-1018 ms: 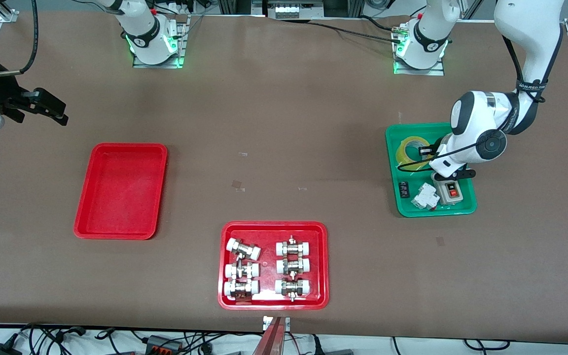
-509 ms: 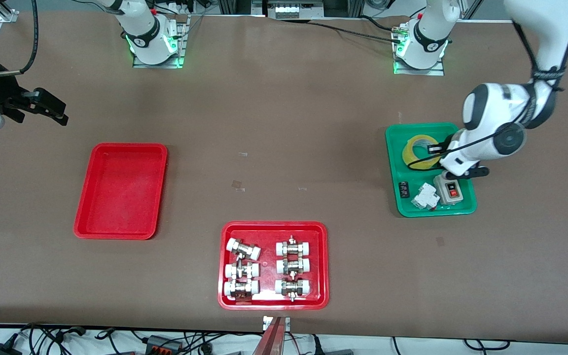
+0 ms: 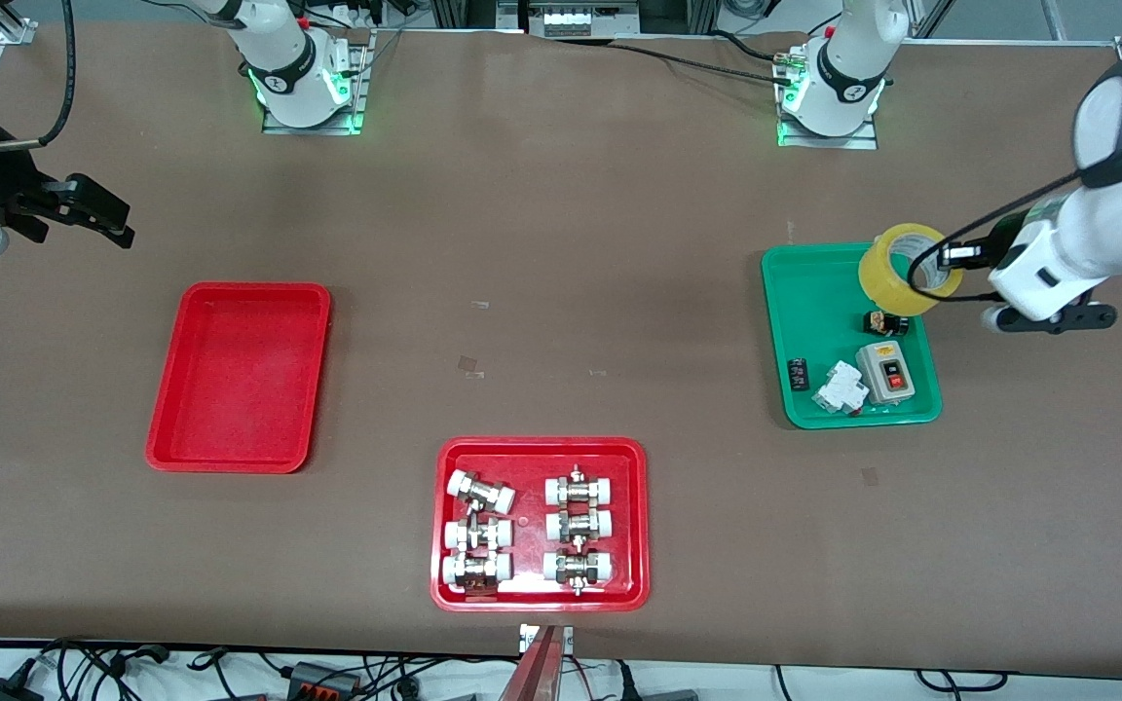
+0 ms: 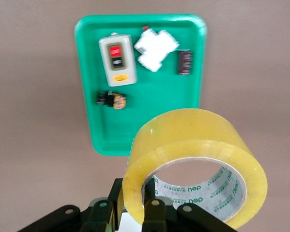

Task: Left arm passes tape to right arm into tray
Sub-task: 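Lift the tape roll with the left gripper and carry it toward the middle, then hold the tape out with the left gripper while the right gripper grasps it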

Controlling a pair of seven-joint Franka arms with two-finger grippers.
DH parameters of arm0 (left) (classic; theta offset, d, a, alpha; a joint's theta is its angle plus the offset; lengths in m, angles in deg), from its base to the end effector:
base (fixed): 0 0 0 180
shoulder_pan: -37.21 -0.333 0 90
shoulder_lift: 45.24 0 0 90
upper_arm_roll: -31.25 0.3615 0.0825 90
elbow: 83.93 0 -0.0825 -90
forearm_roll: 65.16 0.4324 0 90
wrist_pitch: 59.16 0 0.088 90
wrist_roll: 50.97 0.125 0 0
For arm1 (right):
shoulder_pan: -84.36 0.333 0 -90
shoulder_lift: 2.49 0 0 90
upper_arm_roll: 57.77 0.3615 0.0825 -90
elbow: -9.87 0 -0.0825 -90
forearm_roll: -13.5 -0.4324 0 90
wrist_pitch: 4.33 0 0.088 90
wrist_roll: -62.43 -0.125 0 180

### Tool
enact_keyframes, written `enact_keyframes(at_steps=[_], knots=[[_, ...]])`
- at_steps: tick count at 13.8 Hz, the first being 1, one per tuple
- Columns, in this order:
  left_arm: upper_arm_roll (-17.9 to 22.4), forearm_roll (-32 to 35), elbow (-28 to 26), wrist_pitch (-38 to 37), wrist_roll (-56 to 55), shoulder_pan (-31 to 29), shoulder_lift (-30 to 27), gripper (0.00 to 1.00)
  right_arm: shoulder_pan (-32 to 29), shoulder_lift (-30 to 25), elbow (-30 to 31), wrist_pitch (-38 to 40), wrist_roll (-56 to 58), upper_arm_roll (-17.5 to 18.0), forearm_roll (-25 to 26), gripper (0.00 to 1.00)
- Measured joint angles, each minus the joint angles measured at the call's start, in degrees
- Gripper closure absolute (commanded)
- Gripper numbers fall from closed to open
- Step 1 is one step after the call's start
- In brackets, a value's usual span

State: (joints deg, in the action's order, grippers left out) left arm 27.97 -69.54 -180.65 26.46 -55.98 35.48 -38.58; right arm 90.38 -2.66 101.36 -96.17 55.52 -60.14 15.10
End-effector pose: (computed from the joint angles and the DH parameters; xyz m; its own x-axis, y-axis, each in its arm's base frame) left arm 0.6089 -0.0251 0.5174 0.9490 0.0539 -0.3105 0.0742 -0.9958 0.0540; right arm 0.6037 0.0351 0.6431 0.9984 -0.0559 0.0123 -0.0562 -0.9981 0.0265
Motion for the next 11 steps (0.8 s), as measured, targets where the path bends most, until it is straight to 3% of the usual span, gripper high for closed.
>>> enact_keyframes(at_steps=[3,6,11], knots=[[-0.32,-11.72,5.47,-0.24,0.13,1.34,1.48,0.99,0.0,1.02,0.17,0.16,0.0,-0.03,0.55,0.0],[-1.04,-14.37,12.53,1.96,-1.3,7.81,7.6,1.0,0.0,1.37,0.69,0.83,0.0,-0.03,0.57,0.0],[-1.52,-22.05,16.72,21.8,-20.34,19.03,19.36,1.0,0.02,1.31,0.76,2.67,-0.01,0.02,-1.01,0.0]])
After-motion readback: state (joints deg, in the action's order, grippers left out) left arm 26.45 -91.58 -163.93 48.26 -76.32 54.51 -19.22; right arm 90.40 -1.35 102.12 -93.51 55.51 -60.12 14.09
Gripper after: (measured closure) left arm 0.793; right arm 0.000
